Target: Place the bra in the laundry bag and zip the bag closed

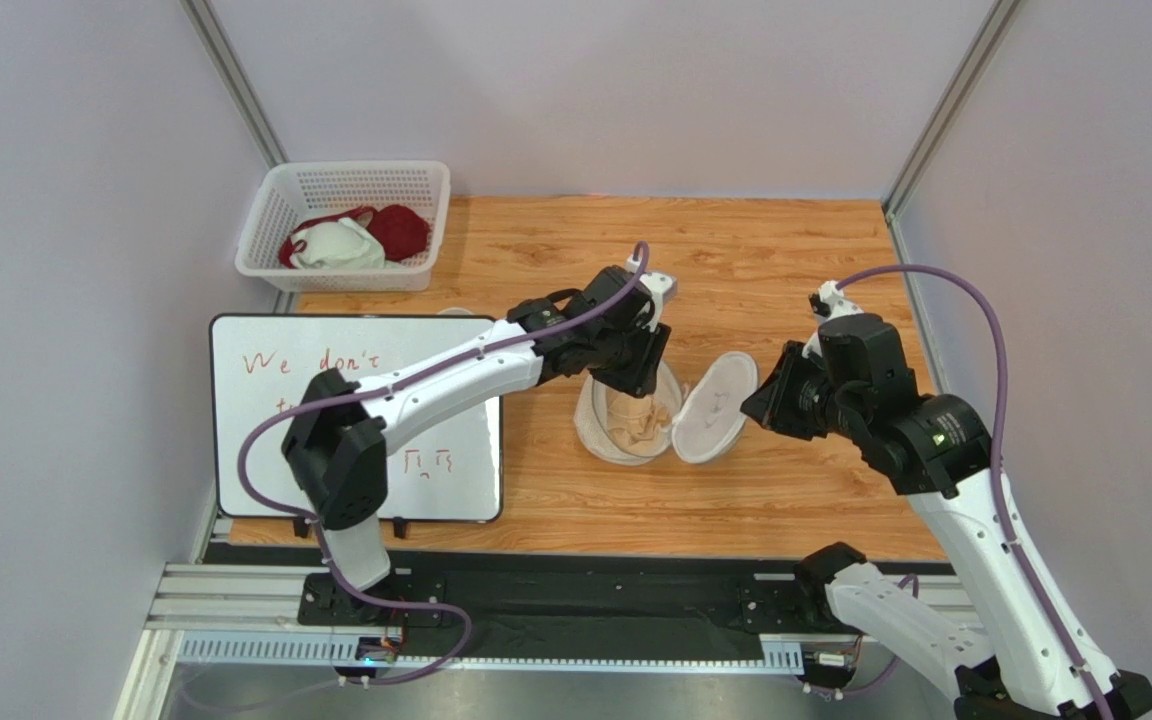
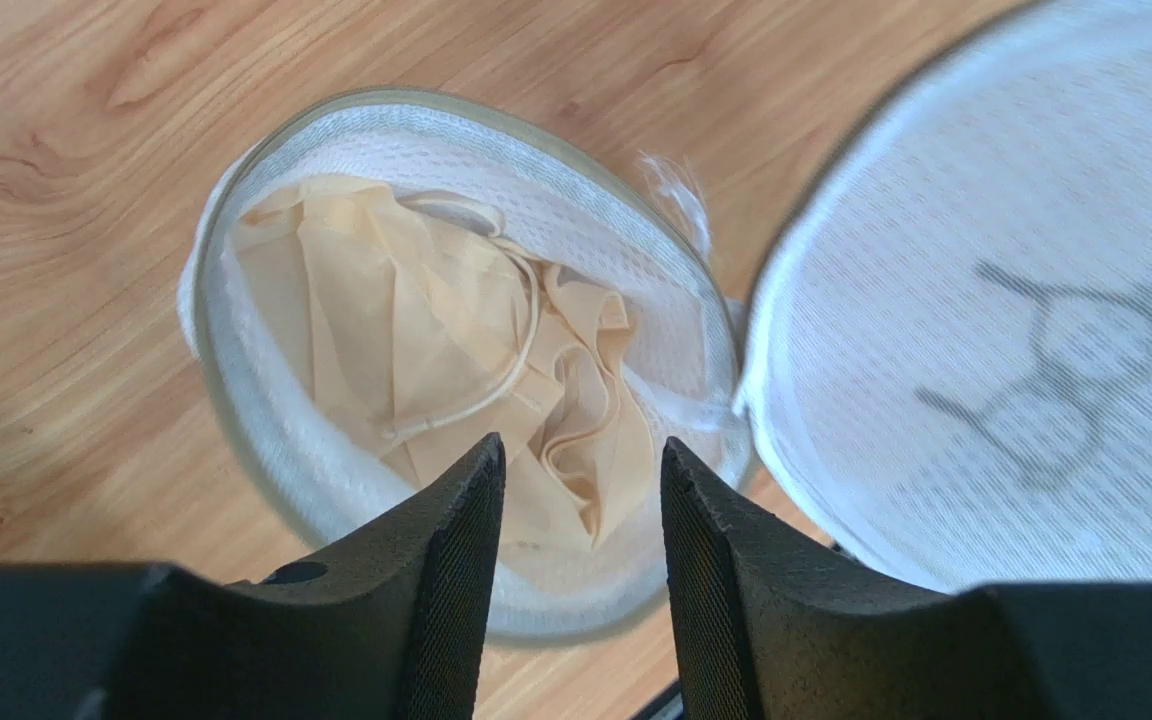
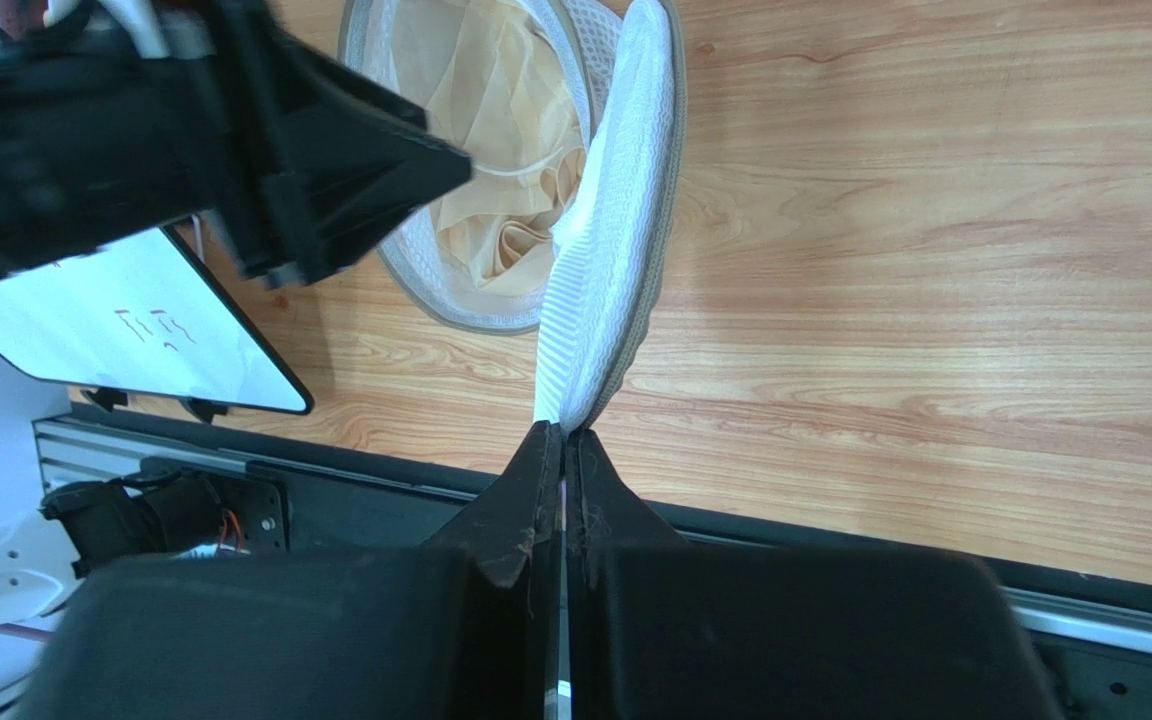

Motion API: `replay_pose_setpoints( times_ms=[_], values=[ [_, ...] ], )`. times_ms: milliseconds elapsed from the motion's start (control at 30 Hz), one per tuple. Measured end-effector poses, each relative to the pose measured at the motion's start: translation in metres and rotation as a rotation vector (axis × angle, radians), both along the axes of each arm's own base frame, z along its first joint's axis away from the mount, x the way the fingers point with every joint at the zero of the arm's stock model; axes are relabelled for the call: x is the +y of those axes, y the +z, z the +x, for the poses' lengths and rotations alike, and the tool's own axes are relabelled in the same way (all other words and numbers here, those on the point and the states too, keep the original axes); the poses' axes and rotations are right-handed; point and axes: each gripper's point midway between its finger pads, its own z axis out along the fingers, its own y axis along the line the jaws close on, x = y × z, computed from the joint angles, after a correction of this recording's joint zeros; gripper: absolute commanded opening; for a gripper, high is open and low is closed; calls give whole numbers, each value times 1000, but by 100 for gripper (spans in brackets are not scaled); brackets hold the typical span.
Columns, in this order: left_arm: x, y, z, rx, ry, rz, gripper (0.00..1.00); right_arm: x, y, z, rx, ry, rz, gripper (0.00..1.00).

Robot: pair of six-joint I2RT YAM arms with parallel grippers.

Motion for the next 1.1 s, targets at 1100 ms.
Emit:
replay_pose_setpoints(
  times_ms=[1100],
  values=[
    [-71,94,-107,-415,-240,-498,67,9,30,2,-14,49,22,0]
  ],
)
